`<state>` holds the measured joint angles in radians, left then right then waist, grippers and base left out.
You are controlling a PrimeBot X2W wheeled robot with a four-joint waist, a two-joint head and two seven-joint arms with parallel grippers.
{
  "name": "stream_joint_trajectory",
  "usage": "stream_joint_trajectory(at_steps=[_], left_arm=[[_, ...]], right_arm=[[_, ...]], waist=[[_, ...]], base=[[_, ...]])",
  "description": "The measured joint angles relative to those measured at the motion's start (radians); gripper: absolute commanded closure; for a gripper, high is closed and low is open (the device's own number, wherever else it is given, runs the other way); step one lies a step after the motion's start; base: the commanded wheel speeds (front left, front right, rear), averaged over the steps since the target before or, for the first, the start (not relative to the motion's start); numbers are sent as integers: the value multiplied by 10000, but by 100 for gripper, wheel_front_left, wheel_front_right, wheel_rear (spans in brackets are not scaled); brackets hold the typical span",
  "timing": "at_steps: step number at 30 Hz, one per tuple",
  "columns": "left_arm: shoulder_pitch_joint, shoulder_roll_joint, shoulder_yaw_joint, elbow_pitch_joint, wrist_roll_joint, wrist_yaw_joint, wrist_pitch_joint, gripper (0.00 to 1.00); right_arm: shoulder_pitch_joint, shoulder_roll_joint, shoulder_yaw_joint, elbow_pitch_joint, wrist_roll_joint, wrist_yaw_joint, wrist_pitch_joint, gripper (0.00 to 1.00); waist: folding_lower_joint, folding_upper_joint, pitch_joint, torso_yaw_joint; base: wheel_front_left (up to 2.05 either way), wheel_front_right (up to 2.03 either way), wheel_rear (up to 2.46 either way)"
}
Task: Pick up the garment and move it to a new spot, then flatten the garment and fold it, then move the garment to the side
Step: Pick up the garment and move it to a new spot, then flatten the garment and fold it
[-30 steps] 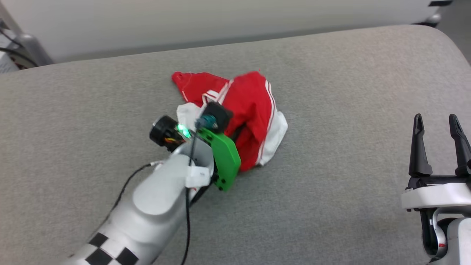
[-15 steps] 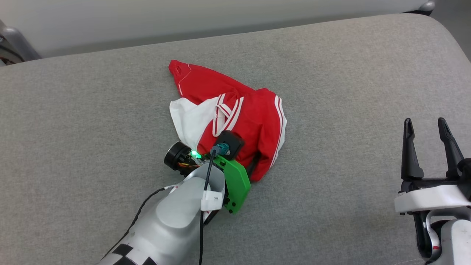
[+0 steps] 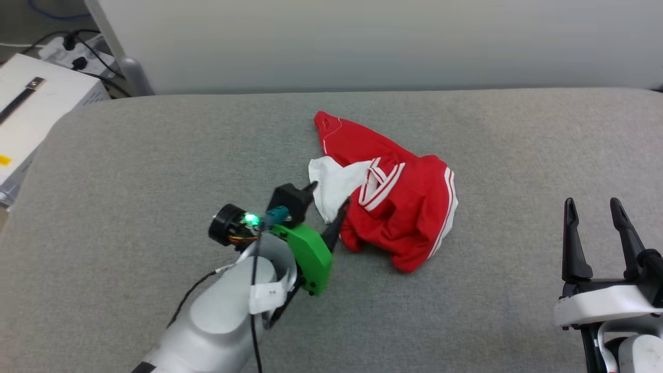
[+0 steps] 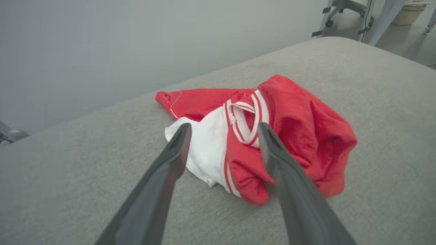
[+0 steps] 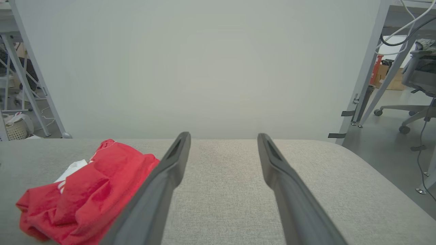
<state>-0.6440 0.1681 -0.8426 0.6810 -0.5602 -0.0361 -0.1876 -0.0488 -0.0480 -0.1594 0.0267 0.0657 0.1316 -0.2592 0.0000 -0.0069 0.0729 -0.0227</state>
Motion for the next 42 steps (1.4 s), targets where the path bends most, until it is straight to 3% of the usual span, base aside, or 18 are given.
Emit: stream_joint_trajectory(at_steps=[9,13,16,23,29,37,42], left_arm=[[1454,1707,1875,-2397,-483,1195,-677,0],[2679,1801,3022,-3845,-343,1601,-685,0],[3651,1626,3814,-4811,-4,1647,-685,0],[5161,675,5114,-5691,936,997,-685,0],[5219,161,5643,-5555,1522,372,-685,0],[4764,-318,5827,-4865,1666,-42,-639,0],[3091,-397,5469,-4188,1634,-180,1078,0]], right_arm=[[183,0,63,-274,-10,0,-4,0],[273,4,136,-460,-12,0,-4,0],[306,0,213,-500,-42,0,-4,0],[400,2,261,-633,-148,0,-4,0],[400,2,326,-673,-192,0,-4,0],[398,2,313,-679,-291,0,-4,0],[341,2,337,-763,-389,0,-4,0]], waist=[[0,0,-615,794],[0,0,-543,891],[0,0,-428,868],[0,0,-307,761],[0,0,-220,628],[0,0,110,428],[0,0,586,278]], base=[[0,0,0],[0,0,0],[0,0,0],[0,0,0],[0,0,0],[0,0,0],[0,0,0]])
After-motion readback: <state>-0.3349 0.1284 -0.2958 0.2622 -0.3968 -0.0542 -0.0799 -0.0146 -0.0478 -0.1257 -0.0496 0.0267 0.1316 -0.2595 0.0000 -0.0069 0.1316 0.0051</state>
